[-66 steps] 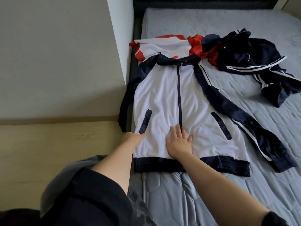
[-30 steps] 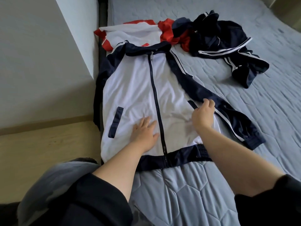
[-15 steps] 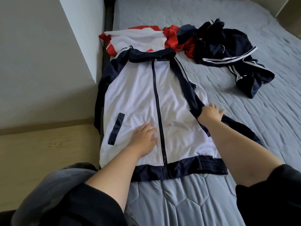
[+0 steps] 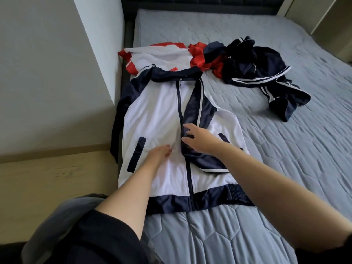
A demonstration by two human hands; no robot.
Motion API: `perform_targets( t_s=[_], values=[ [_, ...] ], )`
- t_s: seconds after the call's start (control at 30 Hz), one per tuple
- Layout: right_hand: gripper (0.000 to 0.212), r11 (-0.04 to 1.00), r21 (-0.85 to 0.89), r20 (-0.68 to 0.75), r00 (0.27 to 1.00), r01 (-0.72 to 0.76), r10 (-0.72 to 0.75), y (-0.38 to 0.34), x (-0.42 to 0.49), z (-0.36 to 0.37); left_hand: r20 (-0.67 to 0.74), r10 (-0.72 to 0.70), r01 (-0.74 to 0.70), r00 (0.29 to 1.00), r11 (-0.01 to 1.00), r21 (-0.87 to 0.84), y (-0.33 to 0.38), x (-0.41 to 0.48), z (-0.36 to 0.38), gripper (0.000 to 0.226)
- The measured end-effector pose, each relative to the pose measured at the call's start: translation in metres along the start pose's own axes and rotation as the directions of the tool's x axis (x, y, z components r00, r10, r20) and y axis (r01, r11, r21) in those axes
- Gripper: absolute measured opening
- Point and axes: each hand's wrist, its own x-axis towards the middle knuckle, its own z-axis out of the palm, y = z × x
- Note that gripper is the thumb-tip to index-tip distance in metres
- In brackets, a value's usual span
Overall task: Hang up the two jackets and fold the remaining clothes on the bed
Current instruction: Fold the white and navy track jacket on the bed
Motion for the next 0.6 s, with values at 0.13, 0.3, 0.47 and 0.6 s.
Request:
perform_targets(
  t_s=[0.13,0.3,0.47,0.6],
  values=[
    [0.042,0.916,-0.363,-0.020,0.985,-0.168,0.172,0.018,-0.017,0.006,0.093,-0.112,0.132,0.989,0.963,-0.236,-0.002,-0.014,0.001,0.038],
    [0.019,0.770,-0.606,-0.025,0.972,-0.200,0.233,0.018,-0.035,0.018,0.105,-0.197,0.217,0.975,0.945,-0.245,-0.002,-0.022,0.002,0.030],
    [0.034,0.988,0.005,0.382,0.914,-0.152,0.139,-0.018,-0.040,0.026,0.045,-0.236,0.239,0.971,0.931,-0.274,0.002,-0.021,-0.010,0.022],
    [0.020,0.910,0.327,0.151,0.965,-0.256,0.217,-0.019,-0.029,0.025,0.016,-0.246,0.241,0.969,0.933,-0.269,0.005,-0.023,-0.016,0.015]
  ],
)
